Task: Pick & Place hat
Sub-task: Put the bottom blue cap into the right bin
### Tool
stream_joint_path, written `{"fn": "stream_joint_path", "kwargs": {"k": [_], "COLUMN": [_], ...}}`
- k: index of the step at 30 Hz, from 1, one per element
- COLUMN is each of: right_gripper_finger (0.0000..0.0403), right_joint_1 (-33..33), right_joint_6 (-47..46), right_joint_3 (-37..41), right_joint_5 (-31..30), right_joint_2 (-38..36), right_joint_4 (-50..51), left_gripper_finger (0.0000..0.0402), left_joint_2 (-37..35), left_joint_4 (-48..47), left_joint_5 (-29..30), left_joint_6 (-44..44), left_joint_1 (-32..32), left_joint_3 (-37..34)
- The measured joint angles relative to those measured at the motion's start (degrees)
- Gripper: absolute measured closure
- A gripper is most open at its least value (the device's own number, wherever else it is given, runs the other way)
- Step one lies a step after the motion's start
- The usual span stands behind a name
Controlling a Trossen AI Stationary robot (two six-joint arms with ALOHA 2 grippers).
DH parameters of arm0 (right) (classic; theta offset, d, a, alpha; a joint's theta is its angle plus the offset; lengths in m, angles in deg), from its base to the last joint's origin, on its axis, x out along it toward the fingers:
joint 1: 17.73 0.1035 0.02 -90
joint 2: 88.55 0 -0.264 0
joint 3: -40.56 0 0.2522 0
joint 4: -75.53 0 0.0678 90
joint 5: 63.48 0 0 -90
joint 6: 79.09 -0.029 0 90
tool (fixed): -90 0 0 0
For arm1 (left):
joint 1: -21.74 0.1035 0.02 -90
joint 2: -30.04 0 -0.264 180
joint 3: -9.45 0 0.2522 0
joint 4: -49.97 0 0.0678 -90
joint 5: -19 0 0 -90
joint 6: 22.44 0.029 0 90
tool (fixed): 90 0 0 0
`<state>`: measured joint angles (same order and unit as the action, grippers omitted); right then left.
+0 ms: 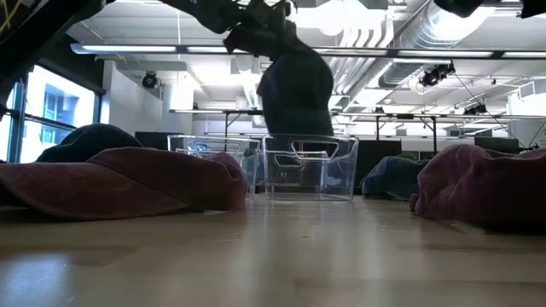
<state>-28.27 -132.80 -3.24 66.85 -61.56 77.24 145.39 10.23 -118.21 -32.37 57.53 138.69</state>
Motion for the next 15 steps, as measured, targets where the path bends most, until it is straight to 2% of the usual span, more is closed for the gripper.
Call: {"fn": "stream_joint_path", "kwargs": {"k": [6,11,15], "right_gripper_finger": [0.0265,0.0265,0.0265], "right_joint_1": [0.0,0.0,0.0], "right_joint_6": [1.7,1.7,1.4], "right_joint_3": [0.0,0.0,0.0], "right_joint_5": [-4.3,-8.6,-12.0], "right_joint_2": [0.0,0.0,0.0], "right_joint_4": [0.3,0.3,0.3], "left_gripper_finger": [0.0401,0.0401,0.0401], "left_joint_2": [0.0,1.3,2.2], "left_joint_4": [-5.5,-7.7,-8.2], "left_joint_5": [3.2,9.9,12.9], "left_joint_6": [10.2,19.3,21.7], "left_joint_1": [1.4,-0.8,-2.2], "left_joint_3": [0.0,0.0,-0.2]}}
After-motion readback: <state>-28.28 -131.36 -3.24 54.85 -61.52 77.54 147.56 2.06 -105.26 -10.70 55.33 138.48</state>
